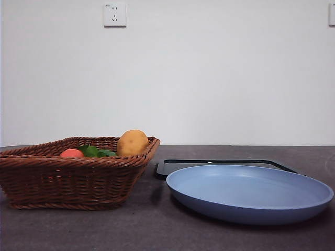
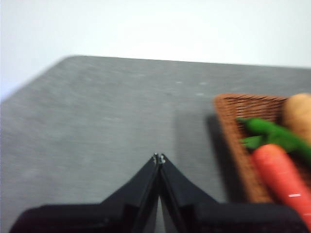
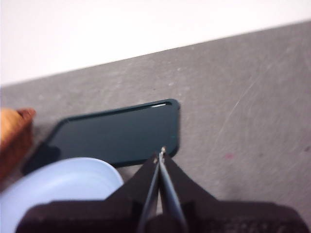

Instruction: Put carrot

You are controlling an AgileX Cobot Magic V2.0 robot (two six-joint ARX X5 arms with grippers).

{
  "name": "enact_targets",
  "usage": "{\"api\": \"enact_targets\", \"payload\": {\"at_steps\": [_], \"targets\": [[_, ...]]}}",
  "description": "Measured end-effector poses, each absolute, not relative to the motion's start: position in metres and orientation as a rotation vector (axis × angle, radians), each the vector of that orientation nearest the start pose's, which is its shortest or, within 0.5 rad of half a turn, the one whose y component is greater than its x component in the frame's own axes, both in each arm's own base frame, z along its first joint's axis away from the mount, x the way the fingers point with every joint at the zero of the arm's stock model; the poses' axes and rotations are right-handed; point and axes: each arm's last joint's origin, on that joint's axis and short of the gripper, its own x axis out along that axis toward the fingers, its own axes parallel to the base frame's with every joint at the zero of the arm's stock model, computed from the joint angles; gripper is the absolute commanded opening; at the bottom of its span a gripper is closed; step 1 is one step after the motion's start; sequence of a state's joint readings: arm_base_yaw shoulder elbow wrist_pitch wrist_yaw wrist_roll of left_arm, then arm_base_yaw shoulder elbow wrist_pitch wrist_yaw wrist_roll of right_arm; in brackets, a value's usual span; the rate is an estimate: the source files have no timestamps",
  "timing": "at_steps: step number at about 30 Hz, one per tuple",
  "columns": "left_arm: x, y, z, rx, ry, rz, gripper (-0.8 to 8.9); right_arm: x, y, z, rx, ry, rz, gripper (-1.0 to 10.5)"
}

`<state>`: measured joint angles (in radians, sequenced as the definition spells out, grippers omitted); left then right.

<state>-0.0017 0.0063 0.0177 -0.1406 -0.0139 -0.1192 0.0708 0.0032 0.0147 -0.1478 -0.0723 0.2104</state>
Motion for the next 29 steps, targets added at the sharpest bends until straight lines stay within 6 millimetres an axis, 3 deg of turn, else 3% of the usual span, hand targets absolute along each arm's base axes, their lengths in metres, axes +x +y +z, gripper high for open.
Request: {"api": "enact_targets", "payload": {"at_steps": [8, 18, 29], "targets": [[0.095, -0.008, 0.157, -0.365, 0.161, -0.265, 0.08, 0.096, 0.009, 0.155, 0.511, 0.163, 0.107, 0.0], [0.094, -0.009, 0.161, -0.477, 0.221, -0.278, 0.07, 0.093, 0.012, 0.16, 0.575, 0.256, 0.193, 0.0], [0.104, -0.011, 0.221, -0.479, 0.294, -0.346, 0.07, 0.093, 0.012, 0.216, 0.531, 0.43, 0.15, 0.0]]}}
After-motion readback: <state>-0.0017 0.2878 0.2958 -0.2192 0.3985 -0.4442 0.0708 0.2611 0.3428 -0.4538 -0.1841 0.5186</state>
